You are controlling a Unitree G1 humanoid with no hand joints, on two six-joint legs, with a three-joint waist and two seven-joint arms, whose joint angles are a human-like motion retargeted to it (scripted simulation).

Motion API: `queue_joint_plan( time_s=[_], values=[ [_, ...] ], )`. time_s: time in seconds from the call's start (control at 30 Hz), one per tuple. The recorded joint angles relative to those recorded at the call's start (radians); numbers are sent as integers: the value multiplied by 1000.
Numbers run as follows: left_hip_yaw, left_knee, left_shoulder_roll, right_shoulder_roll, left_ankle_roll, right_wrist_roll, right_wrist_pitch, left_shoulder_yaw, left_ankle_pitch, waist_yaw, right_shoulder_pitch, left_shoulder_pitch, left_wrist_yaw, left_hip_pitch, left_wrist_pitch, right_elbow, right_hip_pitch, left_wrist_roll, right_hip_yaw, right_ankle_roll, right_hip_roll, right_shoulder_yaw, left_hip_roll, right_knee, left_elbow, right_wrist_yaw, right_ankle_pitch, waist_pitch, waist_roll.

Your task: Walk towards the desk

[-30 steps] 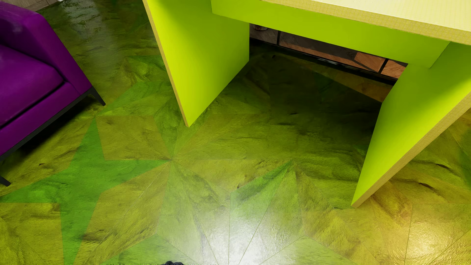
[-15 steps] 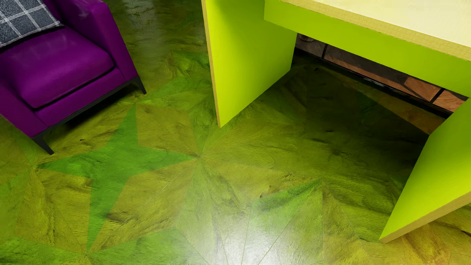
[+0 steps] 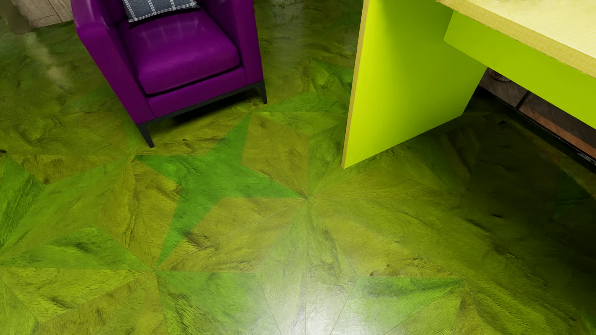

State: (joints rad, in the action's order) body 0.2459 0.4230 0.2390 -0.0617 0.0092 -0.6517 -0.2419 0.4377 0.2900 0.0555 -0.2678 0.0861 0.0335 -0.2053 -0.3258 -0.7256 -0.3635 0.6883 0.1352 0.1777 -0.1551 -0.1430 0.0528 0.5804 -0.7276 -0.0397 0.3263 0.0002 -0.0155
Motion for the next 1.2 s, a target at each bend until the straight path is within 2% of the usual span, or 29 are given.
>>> queue_joint_plan(
  time_s=[0.03, 0.1, 0.23, 0.37, 0.47, 0.53, 0.6, 0.67, 0.73, 0.77, 0.8, 0.87, 0.97, 1.07, 1.2],
  values=[
    [-31, -1, 5, 5, -11, -3, 0, 0, -4, -5, -6, -4, -4, -2, 0, -6, 26, -6, -4, 14, 8, 0, 8, -40, 1, 0, -21, -1, 1],
    [-90, 15, 11, 11, -34, -15, 2, -7, -9, -17, -16, -12, -16, -17, -5, -15, 76, -19, -104, -40, 7, 12, 25, -88, -1, 2, 17, -3, -1],
    [-186, -9, 12, -7, -79, -60, 9, -29, -46, -31, -3, 8, -40, -25, -10, -37, 157, -54, -220, -80, 58, 67, 76, -189, -15, 20, 16, -8, 8],
    [-248, 37, 10, -23, -103, -23, 12, -18, -79, -34, 31, 44, -16, -74, -15, 1, 170, -71, -292, -118, 110, 47, 127, -196, -45, -18, 31, -5, 20],
    [-212, 160, 7, -34, -97, 11, 28, -21, -133, -34, 39, 62, -4, -160, -29, 34, 171, -83, -339, -137, 129, 34, 168, -188, -65, -40, 48, 1, 26],
    [-117, 259, -3, -43, -89, 13, 43, -67, -175, -36, 45, 78, -14, -227, -33, 45, 172, -131, -371, -145, 138, 44, 223, -187, -52, -39, 56, 5, 31],
    [-15, 322, -3, -43, -54, 10, 50, -93, -162, -43, 53, 94, -31, -269, -24, 57, 175, -153, -394, -150, 147, 55, 273, -188, -29, -36, 62, 7, 39],
    [1, 324, 1, -33, -31, 12, 55, -102, -107, -53, 62, 106, -40, -289, -21, 63, 185, -147, -404, -153, 152, 64, 246, -192, -10, -38, 65, 6, 42],
    [-70, 253, 6, -27, -63, 7, 64, -96, -73, -59, 65, 106, -43, -289, -23, 63, 200, -121, -404, -152, 153, 86, 168, -203, -13, -31, 65, 2, 42],
    [-124, 197, 6, -24, -65, 2, 66, -94, -104, -60, 70, 108, -41, -277, -23, 59, 210, -107, -402, -152, 152, 100, 119, -213, -15, -23, 63, -1, 41],
    [-137, 141, 2, -24, -12, -4, 66, -95, -143, -59, 75, 111, -39, -246, -23, 54, 222, -100, -398, -152, 149, 113, 91, -226, -15, -16, 58, -5, 40],
    [-90, 56, -13, -21, 6, -10, 60, -107, -126, -56, 86, 116, -38, -181, -25, 43, 233, -97, -378, -149, 136, 129, 81, -228, -18, -11, 58, -11, 38],
    [-41, -3, -36, -7, -3, -5, 45, -100, -129, -53, 85, 102, -29, -122, -37, 26, 221, -79, -339, -132, 105, 116, 63, -178, -36, -26, 58, -13, 29],
    [0, -11, -37, 4, 6, -7, 45, -69, -109, -47, 71, 86, -20, -88, -28, 14, 213, -51, -301, -112, 83, 105, 53, -133, -12, -46, 54, -12, 23],
    [82, -46, -50, 12, 14, 4, 7, -60, -85, -41, 65, 63, -28, -35, -20, 4, 196, -34, -237, -100, 79, 84, 61, -109, 19, -77, 45, -13, 25]
  ],
)
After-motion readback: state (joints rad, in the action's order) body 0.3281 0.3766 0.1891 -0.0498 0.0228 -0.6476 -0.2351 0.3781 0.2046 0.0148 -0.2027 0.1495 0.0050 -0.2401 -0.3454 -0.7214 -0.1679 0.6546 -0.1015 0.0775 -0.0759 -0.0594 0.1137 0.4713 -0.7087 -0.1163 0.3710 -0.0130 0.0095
